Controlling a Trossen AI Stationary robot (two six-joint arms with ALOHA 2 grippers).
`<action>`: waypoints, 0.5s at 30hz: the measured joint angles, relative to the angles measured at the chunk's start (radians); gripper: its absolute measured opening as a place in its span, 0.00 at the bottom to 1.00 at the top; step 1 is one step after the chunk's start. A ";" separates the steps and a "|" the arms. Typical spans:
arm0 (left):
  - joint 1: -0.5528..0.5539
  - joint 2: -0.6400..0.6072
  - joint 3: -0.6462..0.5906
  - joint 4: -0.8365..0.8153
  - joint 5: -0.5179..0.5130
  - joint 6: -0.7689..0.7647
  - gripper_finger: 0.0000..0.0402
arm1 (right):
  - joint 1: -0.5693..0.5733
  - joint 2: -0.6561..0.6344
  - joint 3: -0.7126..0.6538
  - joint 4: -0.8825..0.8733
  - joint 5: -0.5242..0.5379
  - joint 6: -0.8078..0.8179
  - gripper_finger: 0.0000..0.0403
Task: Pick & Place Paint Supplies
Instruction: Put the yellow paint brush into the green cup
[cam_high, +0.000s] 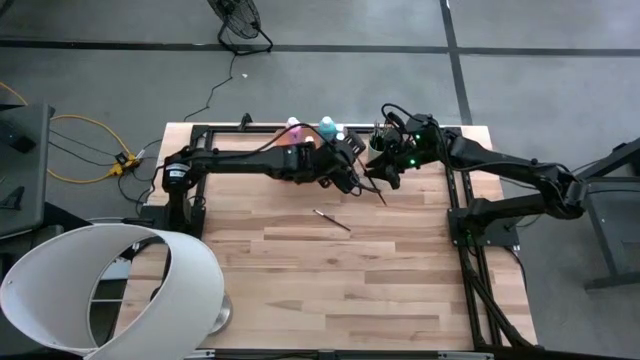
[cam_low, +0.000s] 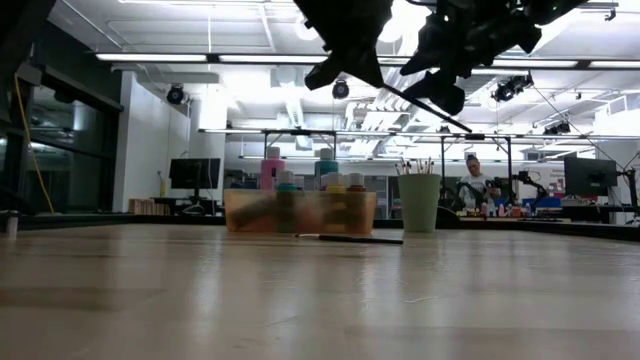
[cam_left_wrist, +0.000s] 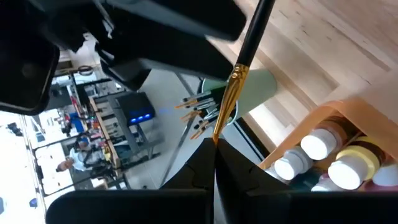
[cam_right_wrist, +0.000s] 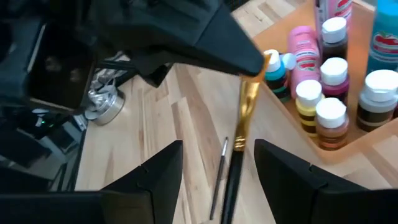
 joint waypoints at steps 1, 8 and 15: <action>-0.001 0.000 0.000 0.000 0.000 0.003 0.00 | 0.000 0.000 0.000 0.000 0.006 0.000 0.48; -0.014 0.000 0.000 -0.009 -0.023 0.003 0.00 | -0.002 -0.009 0.000 -0.013 0.022 0.027 0.48; -0.019 0.000 0.000 0.038 -0.029 0.004 0.00 | -0.007 -0.007 0.000 -0.013 0.015 0.030 0.48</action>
